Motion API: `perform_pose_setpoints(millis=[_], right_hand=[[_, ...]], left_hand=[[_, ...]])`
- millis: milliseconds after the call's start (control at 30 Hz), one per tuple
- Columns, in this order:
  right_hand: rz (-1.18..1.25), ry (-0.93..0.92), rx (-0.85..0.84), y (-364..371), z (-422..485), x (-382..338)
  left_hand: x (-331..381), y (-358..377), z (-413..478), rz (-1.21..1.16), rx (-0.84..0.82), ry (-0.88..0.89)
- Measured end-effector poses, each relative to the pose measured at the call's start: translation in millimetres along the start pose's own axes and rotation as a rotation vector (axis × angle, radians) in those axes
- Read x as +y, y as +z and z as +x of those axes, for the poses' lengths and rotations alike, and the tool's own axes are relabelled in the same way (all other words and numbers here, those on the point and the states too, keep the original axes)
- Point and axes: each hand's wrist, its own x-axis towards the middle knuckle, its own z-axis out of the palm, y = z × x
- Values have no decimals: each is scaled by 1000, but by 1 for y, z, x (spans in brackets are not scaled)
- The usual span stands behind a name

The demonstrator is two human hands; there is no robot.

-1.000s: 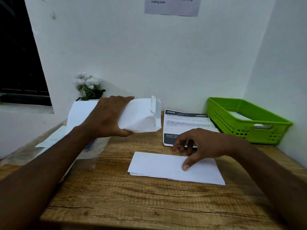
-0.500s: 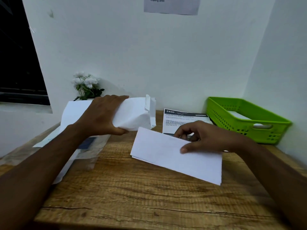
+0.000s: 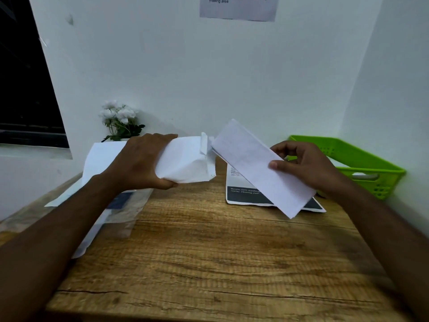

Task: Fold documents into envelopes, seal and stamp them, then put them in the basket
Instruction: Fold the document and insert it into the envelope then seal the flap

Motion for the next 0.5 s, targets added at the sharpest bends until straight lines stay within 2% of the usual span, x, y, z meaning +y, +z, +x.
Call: perform_pose_setpoints(millis=[300, 500], right_hand=[[-102, -3, -40, 0, -2, -2], [-134, 28, -131, -2, -5, 0]], left_hand=[[7, 2, -1, 3, -10, 14], [13, 3, 1, 68, -28, 61]])
